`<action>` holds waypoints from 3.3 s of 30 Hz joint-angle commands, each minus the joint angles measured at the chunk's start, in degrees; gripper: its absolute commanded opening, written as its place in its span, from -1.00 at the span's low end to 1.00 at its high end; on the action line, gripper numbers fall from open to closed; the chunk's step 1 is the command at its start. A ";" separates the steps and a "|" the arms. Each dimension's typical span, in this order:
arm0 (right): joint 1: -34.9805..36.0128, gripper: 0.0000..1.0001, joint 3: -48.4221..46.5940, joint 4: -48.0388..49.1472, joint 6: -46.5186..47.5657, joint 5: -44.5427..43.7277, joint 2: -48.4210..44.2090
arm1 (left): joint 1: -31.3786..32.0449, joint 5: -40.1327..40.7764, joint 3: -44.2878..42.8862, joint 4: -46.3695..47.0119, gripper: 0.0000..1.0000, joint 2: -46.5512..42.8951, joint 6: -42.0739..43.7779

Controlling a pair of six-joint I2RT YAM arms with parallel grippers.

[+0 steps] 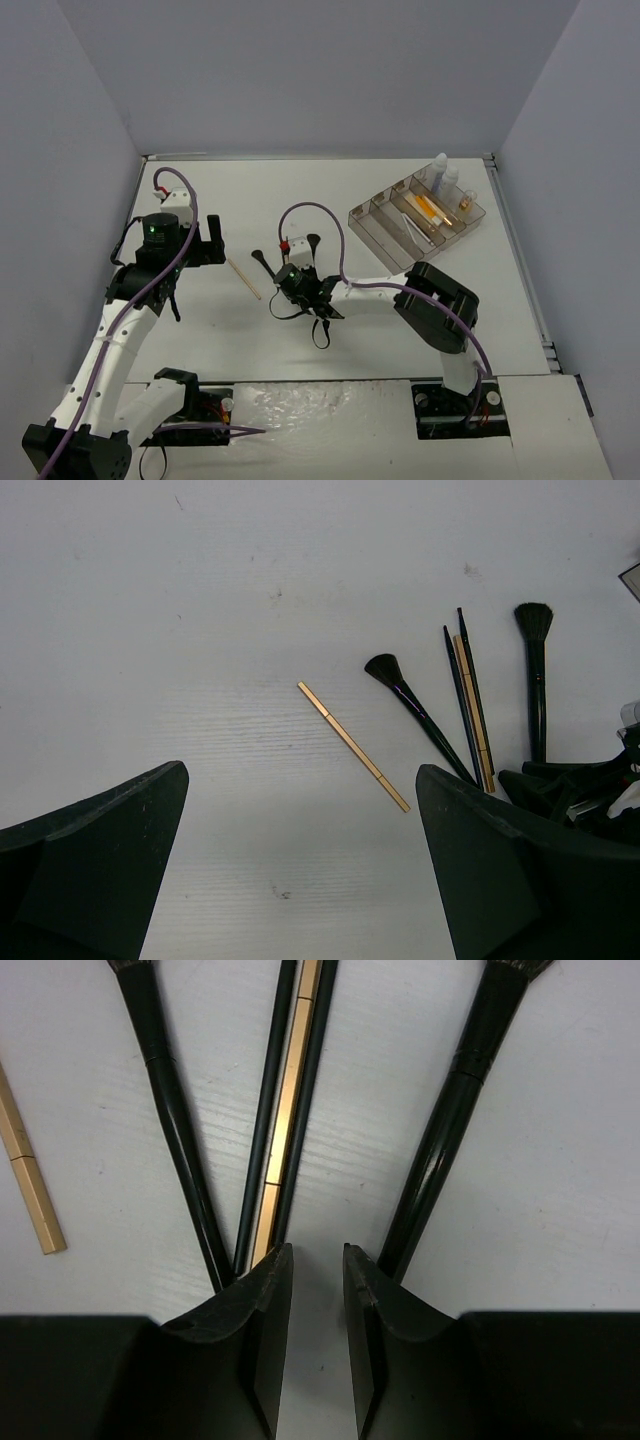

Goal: Organize the makeup

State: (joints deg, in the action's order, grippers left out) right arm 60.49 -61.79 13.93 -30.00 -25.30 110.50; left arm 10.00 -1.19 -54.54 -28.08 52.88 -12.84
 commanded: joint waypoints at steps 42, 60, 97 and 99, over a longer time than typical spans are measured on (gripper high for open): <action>1.87 -0.73 -1.85 0.13 -5.47 -3.00 1.74 | -0.33 0.09 -1.53 2.32 0.94 0.29 -0.70; 1.56 -0.73 3.12 -1.22 -5.16 -1.50 -2.02 | -0.33 0.05 -1.56 2.32 0.94 0.32 -0.70; 0.33 -0.91 7.31 -3.82 -3.66 0.69 -3.97 | -0.33 -0.21 -1.53 2.41 0.94 0.73 -0.87; 0.33 -0.92 6.79 -3.82 -3.32 0.86 -3.80 | -0.33 -0.22 -1.53 2.41 0.94 0.82 -0.79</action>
State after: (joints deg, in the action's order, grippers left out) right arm 61.17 -55.13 16.71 -34.09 -25.47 107.13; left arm 10.00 -1.23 -54.54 -28.08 53.30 -12.88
